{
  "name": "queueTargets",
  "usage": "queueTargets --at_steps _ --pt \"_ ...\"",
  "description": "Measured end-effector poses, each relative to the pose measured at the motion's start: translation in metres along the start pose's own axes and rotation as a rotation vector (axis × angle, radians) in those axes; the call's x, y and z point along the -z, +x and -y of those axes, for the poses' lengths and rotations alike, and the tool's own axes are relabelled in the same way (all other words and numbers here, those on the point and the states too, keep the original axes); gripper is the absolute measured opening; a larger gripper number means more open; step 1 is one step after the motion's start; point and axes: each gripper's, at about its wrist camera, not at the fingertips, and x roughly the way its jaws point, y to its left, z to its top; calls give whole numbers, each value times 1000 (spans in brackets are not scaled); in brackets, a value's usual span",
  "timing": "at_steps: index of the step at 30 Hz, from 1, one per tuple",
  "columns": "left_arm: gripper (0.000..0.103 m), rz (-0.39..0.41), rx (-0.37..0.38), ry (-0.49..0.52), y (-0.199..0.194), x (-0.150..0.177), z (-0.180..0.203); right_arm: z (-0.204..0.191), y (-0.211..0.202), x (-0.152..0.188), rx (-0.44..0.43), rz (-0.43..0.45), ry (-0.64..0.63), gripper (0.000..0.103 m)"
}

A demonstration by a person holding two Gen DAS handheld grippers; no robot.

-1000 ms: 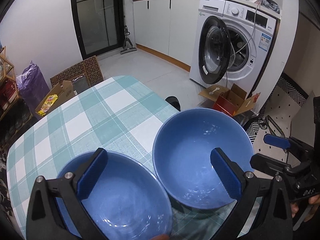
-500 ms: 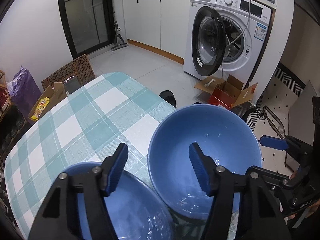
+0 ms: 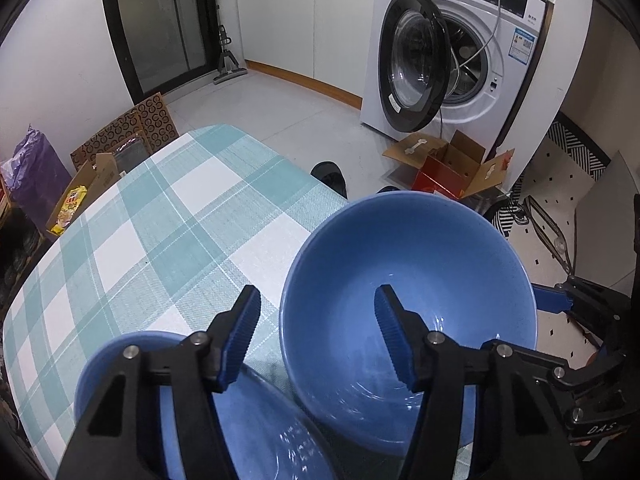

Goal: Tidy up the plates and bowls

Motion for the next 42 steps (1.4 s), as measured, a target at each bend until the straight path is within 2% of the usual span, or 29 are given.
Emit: queueTargets --at_steps 6,13,20,30,42 --pt "50 -42 -3 6 6 0 4 0 -1 1 -6 -3 -4 69" --pt "50 -67 -22 37 8 3 10 -5 -1 2 8 -11 -18 66" --pt "50 -71 -20 47 7 5 14 -3 -5 1 30 -9 -30 58" --pt "50 -86 1 77 6 13 27 11 -18 -3 53 21 -6 55" --pt "50 -96 17 86 8 16 34 17 -17 -3 75 5 0 50"
